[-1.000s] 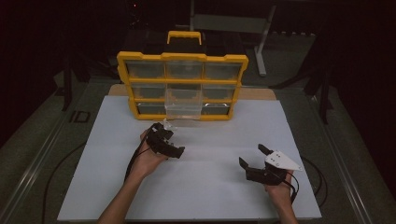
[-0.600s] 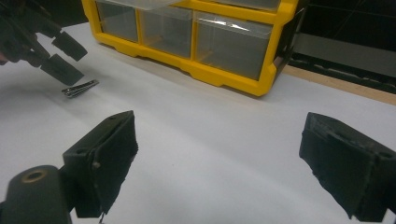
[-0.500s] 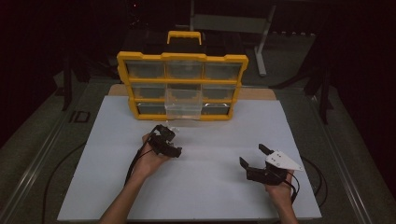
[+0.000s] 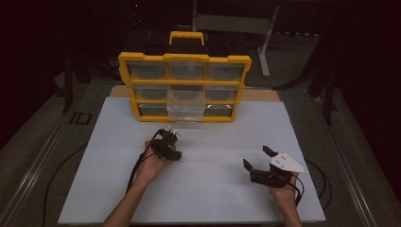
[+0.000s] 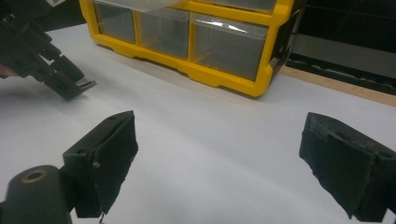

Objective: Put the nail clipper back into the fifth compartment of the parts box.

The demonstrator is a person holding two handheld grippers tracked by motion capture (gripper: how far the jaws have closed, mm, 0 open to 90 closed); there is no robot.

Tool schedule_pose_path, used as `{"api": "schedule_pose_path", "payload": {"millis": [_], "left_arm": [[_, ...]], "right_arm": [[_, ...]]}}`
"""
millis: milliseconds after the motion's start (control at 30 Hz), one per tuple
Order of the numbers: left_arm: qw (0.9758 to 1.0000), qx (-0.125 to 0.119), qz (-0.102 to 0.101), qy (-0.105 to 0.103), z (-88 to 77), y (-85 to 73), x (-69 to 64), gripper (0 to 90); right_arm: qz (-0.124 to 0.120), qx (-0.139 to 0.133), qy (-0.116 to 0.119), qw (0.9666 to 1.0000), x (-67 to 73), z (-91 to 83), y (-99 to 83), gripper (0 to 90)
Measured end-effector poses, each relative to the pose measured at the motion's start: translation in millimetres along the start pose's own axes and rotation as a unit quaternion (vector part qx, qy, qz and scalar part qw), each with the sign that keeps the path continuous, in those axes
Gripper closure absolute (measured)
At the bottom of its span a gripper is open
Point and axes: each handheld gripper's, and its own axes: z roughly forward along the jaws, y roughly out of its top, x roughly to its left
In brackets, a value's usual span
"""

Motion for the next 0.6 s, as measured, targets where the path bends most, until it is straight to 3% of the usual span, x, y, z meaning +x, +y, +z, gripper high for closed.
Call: {"api": "schedule_pose_path", "payload": {"millis": [67,367,600], "left_arm": [[1.0000,-0.001,-0.001,-0.004,-0.3,-0.5,0.0,58.1],[0.9998,0.001,0.013,-0.013,-1.6,-0.9,-0.1,76.3],[0.9995,0.007,0.025,-0.020,-2.6,-1.1,0.4,78.2]], "right_arm": [[0.000,0.001,0.000,1.0000,0.0,0.1,-0.1,10.9],[-0.003,0.003,0.000,1.0000,0.5,1.0,-0.3,10.9],[-0.002,0.004,0.000,1.0000,0.3,0.9,-0.4,10.9]]}}
